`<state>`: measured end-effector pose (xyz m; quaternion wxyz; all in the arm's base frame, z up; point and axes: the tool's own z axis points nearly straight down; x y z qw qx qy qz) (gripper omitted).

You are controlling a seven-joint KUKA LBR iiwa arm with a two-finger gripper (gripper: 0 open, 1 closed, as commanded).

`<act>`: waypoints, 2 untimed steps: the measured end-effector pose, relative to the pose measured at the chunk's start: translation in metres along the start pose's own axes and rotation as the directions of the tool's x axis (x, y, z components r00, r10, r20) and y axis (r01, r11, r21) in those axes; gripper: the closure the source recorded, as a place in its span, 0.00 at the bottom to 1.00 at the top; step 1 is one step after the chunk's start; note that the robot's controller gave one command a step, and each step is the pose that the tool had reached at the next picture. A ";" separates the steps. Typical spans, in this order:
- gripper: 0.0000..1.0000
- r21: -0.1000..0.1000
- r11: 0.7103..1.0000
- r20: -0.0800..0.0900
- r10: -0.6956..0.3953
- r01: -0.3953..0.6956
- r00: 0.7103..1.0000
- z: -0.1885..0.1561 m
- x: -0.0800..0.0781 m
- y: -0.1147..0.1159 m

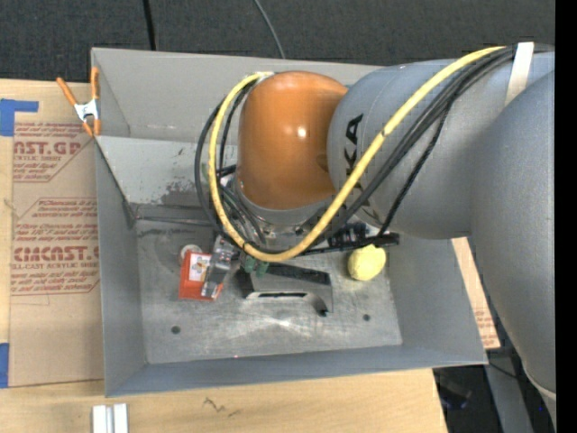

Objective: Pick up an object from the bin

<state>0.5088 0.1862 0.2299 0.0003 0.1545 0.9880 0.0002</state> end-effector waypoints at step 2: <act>1.00 0.000 1.000 0.001 -0.003 0.003 1.000 0.019 0.012 -0.019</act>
Offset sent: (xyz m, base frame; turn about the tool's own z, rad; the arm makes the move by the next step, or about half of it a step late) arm -0.0260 -0.0219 -0.0279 -0.0036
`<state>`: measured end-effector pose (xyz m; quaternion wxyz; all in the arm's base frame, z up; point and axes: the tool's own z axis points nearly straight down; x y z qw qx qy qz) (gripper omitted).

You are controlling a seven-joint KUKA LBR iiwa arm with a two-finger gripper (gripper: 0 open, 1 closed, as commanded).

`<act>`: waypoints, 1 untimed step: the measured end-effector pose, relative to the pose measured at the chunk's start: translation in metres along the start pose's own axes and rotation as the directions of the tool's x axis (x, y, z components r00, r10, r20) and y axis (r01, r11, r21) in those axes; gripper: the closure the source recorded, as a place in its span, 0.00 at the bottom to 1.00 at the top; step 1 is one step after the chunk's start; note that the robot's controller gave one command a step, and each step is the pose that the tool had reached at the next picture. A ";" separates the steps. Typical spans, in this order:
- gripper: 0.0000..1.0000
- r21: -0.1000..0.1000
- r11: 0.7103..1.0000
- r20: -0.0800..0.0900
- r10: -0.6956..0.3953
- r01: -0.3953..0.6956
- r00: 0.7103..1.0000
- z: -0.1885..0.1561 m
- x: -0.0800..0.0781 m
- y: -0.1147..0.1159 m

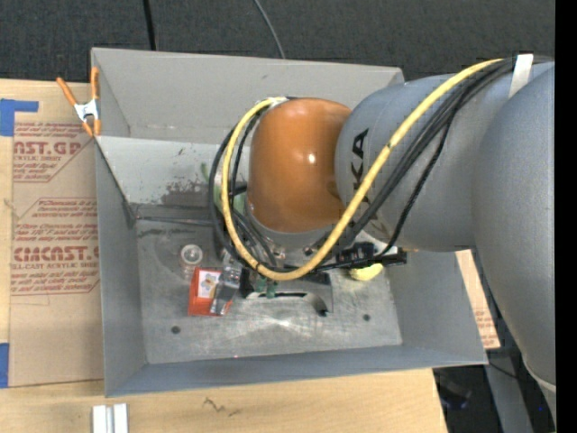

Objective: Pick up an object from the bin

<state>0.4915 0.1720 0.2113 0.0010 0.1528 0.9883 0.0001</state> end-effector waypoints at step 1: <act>1.00 0.001 1.000 -0.002 0.012 -0.012 1.000 0.017 -0.020 -0.035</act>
Offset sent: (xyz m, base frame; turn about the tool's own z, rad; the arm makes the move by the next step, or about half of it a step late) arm 0.0000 0.0000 0.0000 0.0000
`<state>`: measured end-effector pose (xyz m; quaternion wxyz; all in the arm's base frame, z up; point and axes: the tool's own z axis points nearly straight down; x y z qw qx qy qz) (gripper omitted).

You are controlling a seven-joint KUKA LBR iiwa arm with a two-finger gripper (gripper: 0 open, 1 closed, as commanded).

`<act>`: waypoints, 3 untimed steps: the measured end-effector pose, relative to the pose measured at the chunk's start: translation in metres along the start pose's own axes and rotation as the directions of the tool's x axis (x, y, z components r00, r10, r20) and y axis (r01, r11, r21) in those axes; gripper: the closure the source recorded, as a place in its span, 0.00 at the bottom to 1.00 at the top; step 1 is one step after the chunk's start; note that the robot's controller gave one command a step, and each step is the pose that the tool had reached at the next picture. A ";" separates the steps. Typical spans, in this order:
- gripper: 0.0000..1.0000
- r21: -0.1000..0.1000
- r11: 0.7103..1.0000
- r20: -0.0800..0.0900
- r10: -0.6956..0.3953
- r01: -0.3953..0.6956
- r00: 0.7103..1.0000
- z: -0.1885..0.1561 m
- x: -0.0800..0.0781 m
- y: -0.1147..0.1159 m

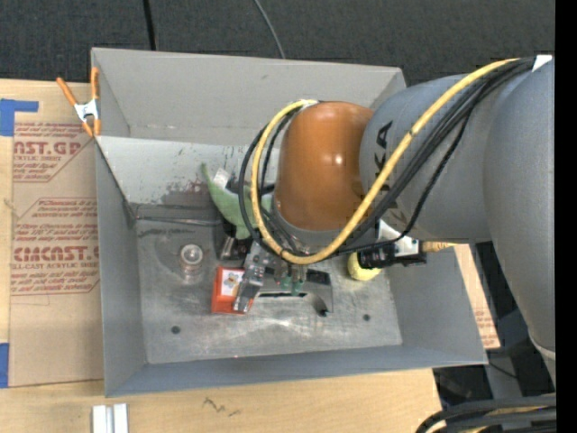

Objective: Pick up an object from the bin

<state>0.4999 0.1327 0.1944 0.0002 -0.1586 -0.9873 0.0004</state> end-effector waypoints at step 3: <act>1.00 -0.001 1.000 0.000 0.000 0.000 1.000 0.000 0.000 0.000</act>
Offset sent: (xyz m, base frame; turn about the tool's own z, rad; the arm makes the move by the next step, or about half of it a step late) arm 0.0000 0.0000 0.0000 0.0000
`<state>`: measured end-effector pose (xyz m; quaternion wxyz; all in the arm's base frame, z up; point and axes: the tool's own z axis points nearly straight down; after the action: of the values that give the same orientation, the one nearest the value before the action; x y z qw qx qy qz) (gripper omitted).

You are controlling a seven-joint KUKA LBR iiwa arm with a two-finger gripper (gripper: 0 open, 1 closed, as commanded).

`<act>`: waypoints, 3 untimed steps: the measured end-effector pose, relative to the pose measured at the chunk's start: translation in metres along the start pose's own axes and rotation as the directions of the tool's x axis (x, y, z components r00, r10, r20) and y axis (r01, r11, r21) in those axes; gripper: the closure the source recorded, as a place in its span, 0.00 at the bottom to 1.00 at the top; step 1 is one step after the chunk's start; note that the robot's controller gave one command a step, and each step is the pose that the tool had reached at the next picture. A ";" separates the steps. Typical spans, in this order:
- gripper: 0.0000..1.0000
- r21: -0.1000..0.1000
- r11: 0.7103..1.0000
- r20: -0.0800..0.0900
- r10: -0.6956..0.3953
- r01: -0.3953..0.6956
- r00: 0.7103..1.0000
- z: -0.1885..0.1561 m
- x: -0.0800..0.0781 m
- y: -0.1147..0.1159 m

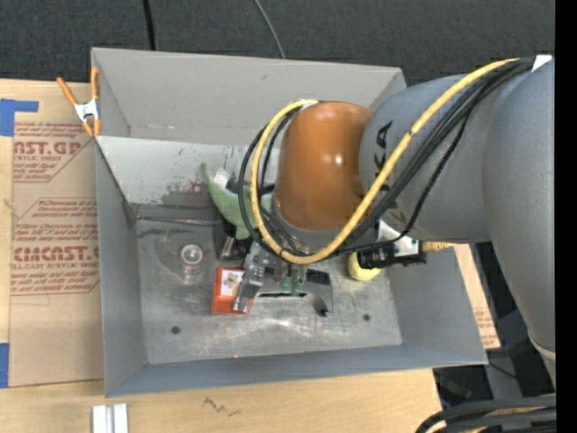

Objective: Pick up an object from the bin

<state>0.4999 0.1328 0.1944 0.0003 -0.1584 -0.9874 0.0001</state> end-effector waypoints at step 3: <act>1.00 0.000 1.000 0.000 0.000 0.000 1.000 0.000 0.000 0.000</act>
Offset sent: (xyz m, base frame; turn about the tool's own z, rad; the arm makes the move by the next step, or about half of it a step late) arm 0.0000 0.0000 0.0000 0.0000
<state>0.4999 0.1329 0.1943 0.0003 -0.1584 -0.9874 -0.0001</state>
